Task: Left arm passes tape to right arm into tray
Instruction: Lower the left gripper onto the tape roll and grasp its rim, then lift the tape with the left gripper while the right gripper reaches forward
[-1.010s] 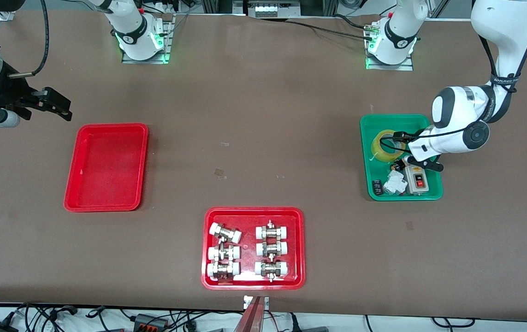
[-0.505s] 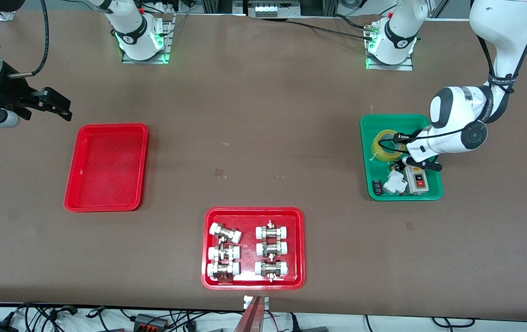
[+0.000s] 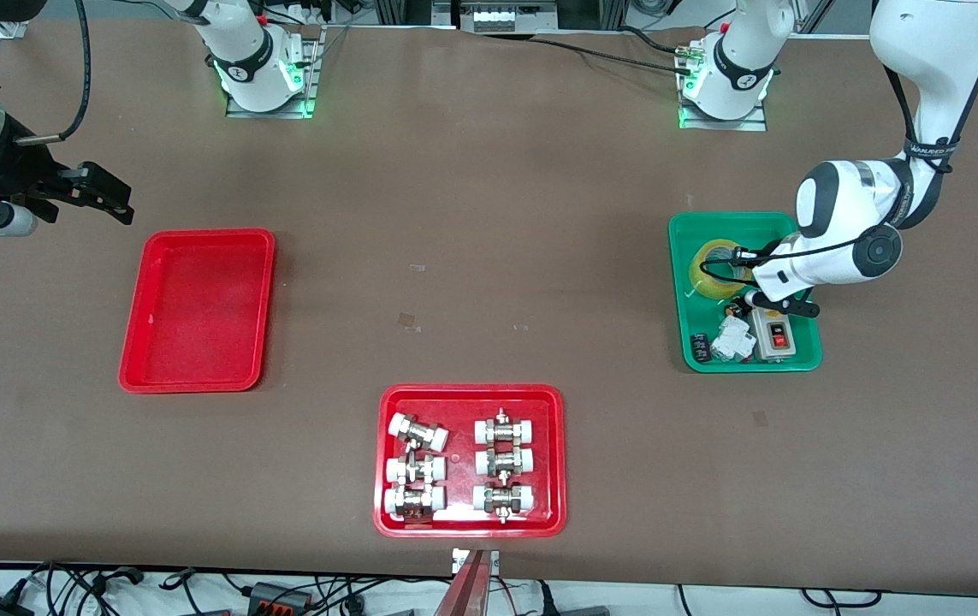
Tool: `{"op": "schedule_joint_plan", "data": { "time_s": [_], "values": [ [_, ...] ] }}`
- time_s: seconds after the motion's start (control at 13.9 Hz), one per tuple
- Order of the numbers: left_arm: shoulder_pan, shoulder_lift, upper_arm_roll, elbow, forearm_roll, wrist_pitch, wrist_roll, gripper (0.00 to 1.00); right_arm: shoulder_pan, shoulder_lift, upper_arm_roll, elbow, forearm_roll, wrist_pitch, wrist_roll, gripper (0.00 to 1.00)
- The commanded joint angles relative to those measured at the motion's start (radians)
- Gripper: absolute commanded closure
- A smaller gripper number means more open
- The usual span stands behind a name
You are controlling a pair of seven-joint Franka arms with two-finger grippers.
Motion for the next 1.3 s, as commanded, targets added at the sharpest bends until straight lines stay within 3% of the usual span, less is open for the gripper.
{"op": "schedule_joint_plan", "data": {
  "time_s": [0.0, 0.43, 0.79, 0.94, 1.23],
  "values": [
    [0.006, -0.005, -0.001, -0.002, -0.014, -0.003, 0.011, 0.77, 0.0, 0.008, -0.003, 0.022, 0.003, -0.019, -0.007, 0.0],
    [0.015, -0.028, -0.01, 0.006, -0.014, -0.055, 0.05, 0.95, 0.0, 0.008, -0.003, 0.022, 0.003, -0.019, -0.007, 0.0],
    [0.018, -0.057, -0.009, 0.233, -0.078, -0.362, 0.057, 0.99, -0.001, 0.008, -0.003, 0.022, 0.003, -0.019, -0.007, 0.0],
    [0.02, -0.063, -0.01, 0.288, -0.161, -0.396, 0.075, 0.99, 0.0, 0.008, -0.003, 0.022, 0.003, -0.019, -0.007, 0.0],
    [0.018, -0.08, -0.114, 0.415, -0.203, -0.465, 0.075, 0.99, -0.001, 0.008, -0.003, 0.022, 0.003, -0.019, -0.007, 0.0]
  ]
}}
